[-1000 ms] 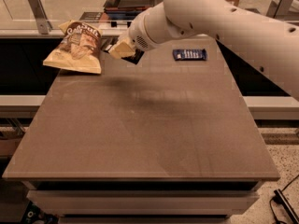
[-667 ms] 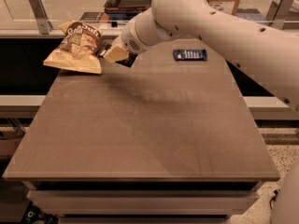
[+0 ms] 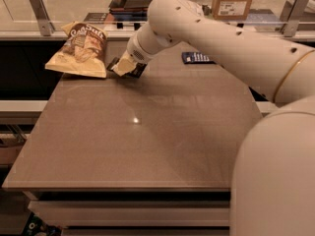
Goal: Move rxbar chocolate near brown chip bag
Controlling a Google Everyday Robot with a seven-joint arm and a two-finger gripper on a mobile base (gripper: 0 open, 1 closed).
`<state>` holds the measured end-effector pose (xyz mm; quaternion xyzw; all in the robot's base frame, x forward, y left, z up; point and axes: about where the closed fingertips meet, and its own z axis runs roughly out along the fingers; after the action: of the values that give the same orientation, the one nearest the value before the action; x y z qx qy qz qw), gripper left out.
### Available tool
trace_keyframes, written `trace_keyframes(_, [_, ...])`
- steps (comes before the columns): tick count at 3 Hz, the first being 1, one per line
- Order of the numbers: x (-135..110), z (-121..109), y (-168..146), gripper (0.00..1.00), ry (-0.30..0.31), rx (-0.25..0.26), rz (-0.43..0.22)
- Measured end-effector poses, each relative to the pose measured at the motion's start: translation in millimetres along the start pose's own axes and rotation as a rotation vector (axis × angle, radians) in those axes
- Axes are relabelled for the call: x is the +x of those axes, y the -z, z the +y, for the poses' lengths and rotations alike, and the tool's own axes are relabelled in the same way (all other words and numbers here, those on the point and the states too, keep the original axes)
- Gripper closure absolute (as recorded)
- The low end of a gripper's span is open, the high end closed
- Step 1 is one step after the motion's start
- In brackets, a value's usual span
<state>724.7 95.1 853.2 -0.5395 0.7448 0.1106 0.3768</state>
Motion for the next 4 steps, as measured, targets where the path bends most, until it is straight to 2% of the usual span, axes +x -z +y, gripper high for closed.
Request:
trace_keyframes(1, [16.5, -13.6, -29.3, 1.0, -0.024, -0.022, 0.039])
trace_keyframes(2, [13.9, -16.2, -27.6, 0.82, -0.026, -0.022, 0.04])
trace_keyframes(4, [13.5, -15.1, -28.8, 0.36, -0.026, -0.025, 0.041])
